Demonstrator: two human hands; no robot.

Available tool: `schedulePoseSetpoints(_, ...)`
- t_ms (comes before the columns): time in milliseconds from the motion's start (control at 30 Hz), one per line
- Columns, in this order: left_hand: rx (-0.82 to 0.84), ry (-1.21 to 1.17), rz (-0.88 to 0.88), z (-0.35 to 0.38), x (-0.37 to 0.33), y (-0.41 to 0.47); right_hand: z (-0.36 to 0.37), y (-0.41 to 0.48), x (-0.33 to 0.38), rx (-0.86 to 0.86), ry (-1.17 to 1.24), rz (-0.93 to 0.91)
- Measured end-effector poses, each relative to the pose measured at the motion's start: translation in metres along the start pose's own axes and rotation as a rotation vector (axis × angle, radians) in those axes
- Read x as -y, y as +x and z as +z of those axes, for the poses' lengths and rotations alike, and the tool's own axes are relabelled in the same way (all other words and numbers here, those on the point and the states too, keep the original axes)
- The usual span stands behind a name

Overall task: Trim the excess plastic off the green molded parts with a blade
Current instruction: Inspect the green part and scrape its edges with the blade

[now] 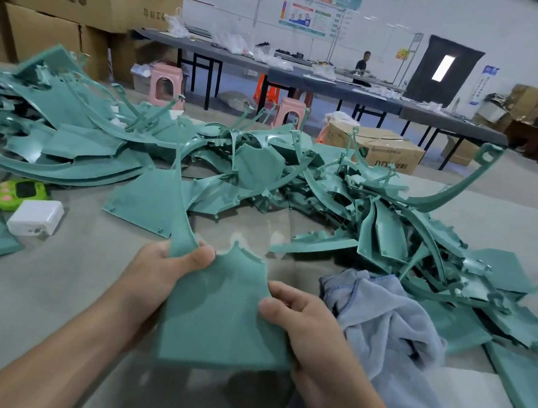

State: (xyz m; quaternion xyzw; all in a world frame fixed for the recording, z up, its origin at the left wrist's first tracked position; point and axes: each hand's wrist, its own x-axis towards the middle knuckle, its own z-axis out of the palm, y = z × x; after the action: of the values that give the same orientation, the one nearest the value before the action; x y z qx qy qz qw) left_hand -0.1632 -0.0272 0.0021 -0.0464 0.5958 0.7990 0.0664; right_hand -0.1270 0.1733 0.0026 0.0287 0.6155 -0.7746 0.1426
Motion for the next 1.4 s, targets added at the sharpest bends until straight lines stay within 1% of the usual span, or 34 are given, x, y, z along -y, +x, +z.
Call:
schedulePoseSetpoints(100, 0.021, -0.118, -0.056, -0.002, 0.001, 0.007, 0.0, 0.006, 0.0, -0.154, 0.048, 0.026)
schedulePoseSetpoints(133, 0.041, -0.132, -0.072, -0.004, 0.001, 0.009, 0.0, 0.007, 0.001, -0.181, 0.085, 0.035)
schedulePoseSetpoints(300, 0.189, -0.209, -0.096, -0.006, -0.001, 0.008, -0.001, 0.008, 0.001, -0.196, 0.24, 0.089)
schedulePoseSetpoints(500, 0.431, -0.183, -0.029, -0.01, -0.005, 0.003, -0.008, 0.011, -0.003, -0.184, 0.312, 0.116)
schedulePoseSetpoints(733, 0.465, -0.249, -0.057, -0.012, -0.006, 0.002, -0.01, 0.013, -0.004, -0.174, 0.216, 0.07)
schedulePoseSetpoints(900, 0.245, -0.243, -0.11, -0.006, -0.004, 0.001, -0.012, 0.009, 0.0, -0.134, 0.122, 0.038)
schedulePoseSetpoints(1000, 0.215, -0.269, -0.11, -0.005, -0.004, 0.002, -0.011, 0.007, 0.0, -0.121, 0.113, 0.035)
schedulePoseSetpoints(1100, 0.253, -0.28, -0.086, -0.007, -0.004, 0.002, -0.012, 0.008, -0.001, -0.147, 0.089, 0.025)
schedulePoseSetpoints(1233, 0.37, -0.229, -0.048, -0.009, -0.004, 0.003, -0.011, 0.011, -0.004, -0.191, 0.103, 0.006)
schedulePoseSetpoints(1400, 0.462, -0.21, -0.064, -0.013, -0.005, 0.004, -0.012, 0.014, -0.007, -0.224, 0.105, -0.029)
